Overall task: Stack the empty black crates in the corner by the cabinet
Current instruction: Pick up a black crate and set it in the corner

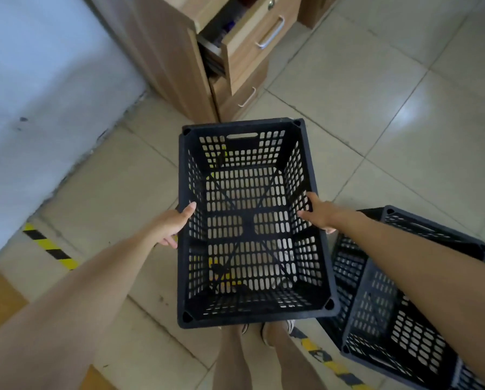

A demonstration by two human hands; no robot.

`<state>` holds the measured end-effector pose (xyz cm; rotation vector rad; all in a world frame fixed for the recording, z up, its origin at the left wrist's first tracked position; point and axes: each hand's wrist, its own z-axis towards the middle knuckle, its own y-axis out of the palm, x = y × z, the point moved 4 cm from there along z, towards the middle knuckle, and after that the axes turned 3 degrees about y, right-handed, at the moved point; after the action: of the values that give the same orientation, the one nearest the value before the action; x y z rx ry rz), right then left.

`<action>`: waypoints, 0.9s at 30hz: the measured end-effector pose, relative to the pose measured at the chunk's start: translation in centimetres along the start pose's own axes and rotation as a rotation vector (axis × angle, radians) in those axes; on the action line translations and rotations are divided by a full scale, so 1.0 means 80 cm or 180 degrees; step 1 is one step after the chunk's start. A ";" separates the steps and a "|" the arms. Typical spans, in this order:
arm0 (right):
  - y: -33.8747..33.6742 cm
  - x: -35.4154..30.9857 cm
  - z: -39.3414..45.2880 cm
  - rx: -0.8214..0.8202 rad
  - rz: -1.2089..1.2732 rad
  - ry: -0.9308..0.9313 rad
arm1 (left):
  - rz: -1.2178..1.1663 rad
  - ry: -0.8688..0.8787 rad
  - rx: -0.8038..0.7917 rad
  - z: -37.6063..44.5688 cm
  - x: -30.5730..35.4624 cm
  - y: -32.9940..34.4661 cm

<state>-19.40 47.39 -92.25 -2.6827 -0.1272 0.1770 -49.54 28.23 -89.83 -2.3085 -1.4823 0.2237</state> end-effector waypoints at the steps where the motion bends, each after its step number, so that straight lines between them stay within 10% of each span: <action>1: 0.005 -0.020 -0.002 0.0004 -0.0069 -0.0042 | -0.0054 -0.0052 0.0027 0.001 -0.017 -0.008; 27: 0.120 -0.493 -0.067 -0.0576 -0.1060 -0.0758 | -0.0925 -0.0827 0.0523 -0.037 -0.439 -0.180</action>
<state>-56.98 31.88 -87.61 -2.7579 -0.6879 0.3946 -75.66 1.17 -83.88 -1.9636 -1.8277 0.5570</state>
